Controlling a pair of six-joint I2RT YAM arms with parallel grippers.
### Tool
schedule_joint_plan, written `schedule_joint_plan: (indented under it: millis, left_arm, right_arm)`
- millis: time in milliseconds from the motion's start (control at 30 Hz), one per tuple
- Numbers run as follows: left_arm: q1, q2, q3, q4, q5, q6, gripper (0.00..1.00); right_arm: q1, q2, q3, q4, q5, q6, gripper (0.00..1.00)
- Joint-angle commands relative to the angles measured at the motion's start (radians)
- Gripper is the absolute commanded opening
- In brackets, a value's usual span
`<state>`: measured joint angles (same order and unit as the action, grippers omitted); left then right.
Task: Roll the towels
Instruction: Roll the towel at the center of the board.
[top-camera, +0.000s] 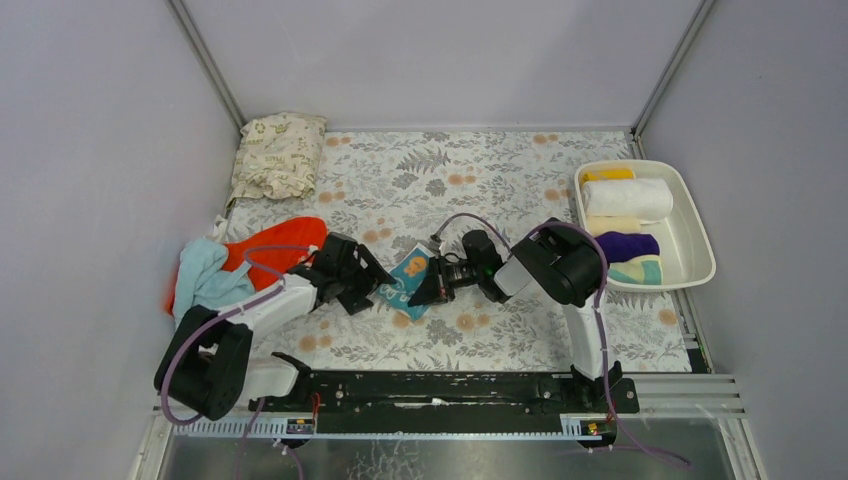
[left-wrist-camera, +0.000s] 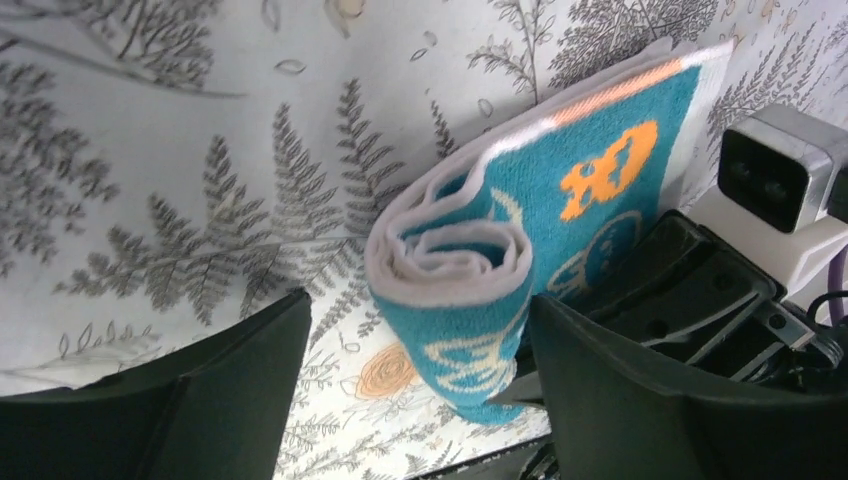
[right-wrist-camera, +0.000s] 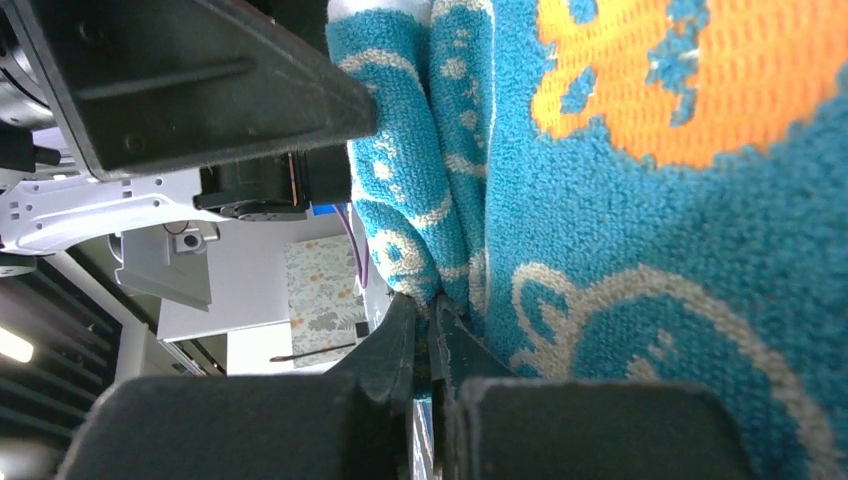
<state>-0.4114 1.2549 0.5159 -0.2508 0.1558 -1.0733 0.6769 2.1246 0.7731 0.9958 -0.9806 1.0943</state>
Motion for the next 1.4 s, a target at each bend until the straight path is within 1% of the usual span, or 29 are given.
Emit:
schedule_joint_plan:
  millis: [0,100,167,300,367,500,600,667,800,867,1000,1167,1367]
  left_arm:
    - [0.003,0.076,0.030,0.104,0.001,0.009,0.73]
    - [-0.004,0.121,0.046,0.106,-0.007,0.022,0.63]
    - [-0.010,0.136,0.051,0.101,-0.014,0.026,0.51]
    - [-0.025,0.151,0.058,0.076,-0.036,0.034,0.32]
    - [-0.031,0.158,0.069,0.058,-0.047,0.042,0.30]
    - [-0.051,0.176,0.116,-0.007,-0.075,0.071,0.29]
    - [-0.062,0.188,0.153,-0.060,-0.087,0.087,0.30]
    - [-0.068,0.195,0.170,-0.088,-0.094,0.093,0.30]
    - [-0.075,0.209,0.193,-0.128,-0.098,0.106,0.30]
    - [-0.076,0.216,0.202,-0.140,-0.097,0.112,0.30]
    - [-0.079,0.227,0.213,-0.157,-0.096,0.119,0.31]
    - [-0.078,0.237,0.217,-0.159,-0.090,0.119,0.31]
    - [-0.078,0.243,0.220,-0.159,-0.090,0.119,0.32]
  right_arm:
    - [-0.011,0.018,-0.052,0.038,0.031,0.024,0.06]
    - [-0.010,-0.016,-0.060,-0.012,0.046,-0.020,0.11]
    - [-0.010,-0.068,-0.058,-0.092,0.071,-0.092,0.14]
    - [-0.008,-0.205,-0.015,-0.406,0.166,-0.305,0.21]
    - [-0.001,-0.278,0.004,-0.541,0.224,-0.404,0.27]
    - [0.049,-0.419,0.079,-0.848,0.402,-0.606,0.44]
    - [0.137,-0.513,0.155,-1.037,0.607,-0.737,0.52]
    - [0.204,-0.540,0.202,-1.108,0.735,-0.801,0.55]
    - [0.343,-0.542,0.285,-1.180,0.966,-0.905,0.57]
    - [0.431,-0.528,0.307,-1.182,1.074,-0.957,0.57]
    - [0.543,-0.481,0.331,-1.164,1.253,-1.032,0.57]
    - [0.602,-0.388,0.351,-1.150,1.356,-1.089,0.57]
    - [0.613,-0.292,0.350,-1.153,1.426,-1.108,0.54]
